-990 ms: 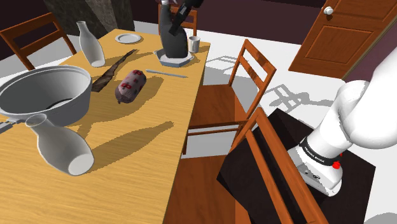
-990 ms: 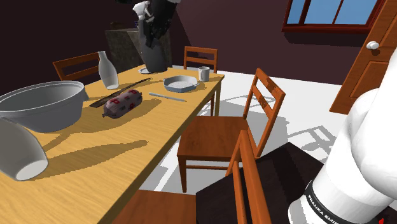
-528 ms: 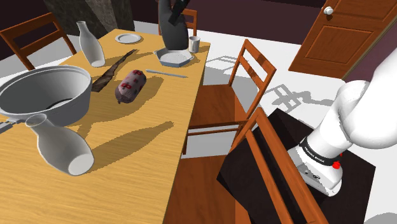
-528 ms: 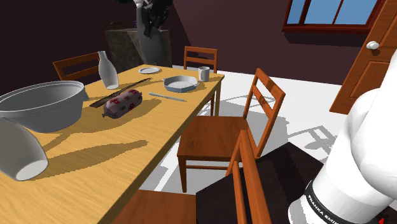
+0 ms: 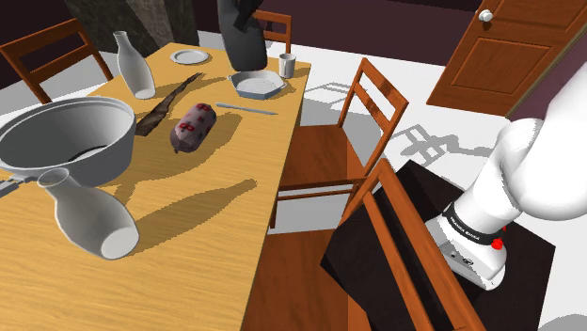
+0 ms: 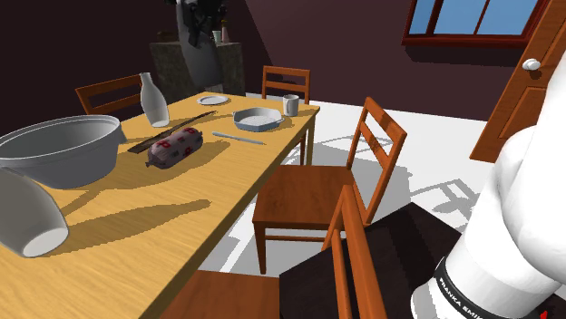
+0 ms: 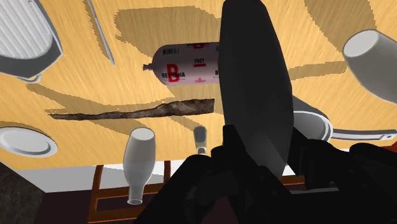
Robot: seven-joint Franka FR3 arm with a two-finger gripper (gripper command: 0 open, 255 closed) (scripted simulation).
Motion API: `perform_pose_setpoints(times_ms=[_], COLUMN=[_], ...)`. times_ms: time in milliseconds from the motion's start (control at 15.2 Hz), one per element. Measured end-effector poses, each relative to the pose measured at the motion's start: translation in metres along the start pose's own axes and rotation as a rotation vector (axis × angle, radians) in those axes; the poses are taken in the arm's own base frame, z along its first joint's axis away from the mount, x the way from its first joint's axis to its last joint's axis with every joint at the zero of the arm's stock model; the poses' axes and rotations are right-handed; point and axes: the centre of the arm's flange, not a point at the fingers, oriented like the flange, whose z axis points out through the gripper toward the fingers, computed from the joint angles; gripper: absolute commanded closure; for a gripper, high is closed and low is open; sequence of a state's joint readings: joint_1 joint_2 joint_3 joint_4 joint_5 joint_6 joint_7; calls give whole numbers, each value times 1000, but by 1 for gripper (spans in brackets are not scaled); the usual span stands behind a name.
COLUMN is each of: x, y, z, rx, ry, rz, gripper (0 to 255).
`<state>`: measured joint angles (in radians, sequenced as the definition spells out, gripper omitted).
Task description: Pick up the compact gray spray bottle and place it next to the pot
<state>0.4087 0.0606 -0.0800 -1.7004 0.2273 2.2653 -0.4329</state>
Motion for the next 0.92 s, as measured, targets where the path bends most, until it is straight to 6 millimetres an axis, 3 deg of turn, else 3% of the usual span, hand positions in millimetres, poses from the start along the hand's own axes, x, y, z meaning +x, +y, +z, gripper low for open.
perform_pose_setpoints(times_ms=[924], x=[91], y=[-120], z=[107], rx=[1], ry=[-1], rz=[0], gripper=[255])
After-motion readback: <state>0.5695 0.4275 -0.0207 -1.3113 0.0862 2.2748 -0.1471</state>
